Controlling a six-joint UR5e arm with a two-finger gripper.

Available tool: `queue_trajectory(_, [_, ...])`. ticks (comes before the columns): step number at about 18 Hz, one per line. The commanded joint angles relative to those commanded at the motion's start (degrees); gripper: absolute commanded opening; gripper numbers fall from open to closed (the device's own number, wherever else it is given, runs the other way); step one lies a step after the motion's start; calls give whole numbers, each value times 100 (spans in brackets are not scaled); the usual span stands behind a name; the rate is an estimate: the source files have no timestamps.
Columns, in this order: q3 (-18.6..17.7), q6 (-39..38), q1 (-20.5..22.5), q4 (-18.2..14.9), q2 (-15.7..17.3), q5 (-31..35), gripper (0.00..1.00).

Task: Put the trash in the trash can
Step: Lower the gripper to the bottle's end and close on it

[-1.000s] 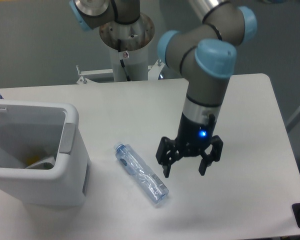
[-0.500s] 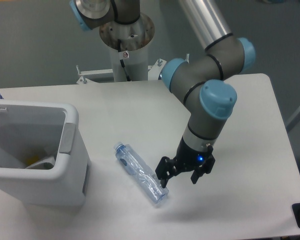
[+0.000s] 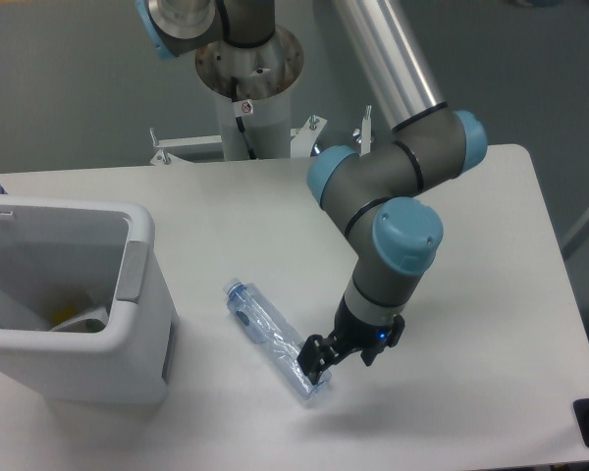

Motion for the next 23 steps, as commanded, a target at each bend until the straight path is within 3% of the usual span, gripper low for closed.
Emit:
queue_trajectory(16, [-9,-273,-299,-18,-396,765,100])
queue_trajectory(23, [35,-388,-299,-18,-448,818,72])
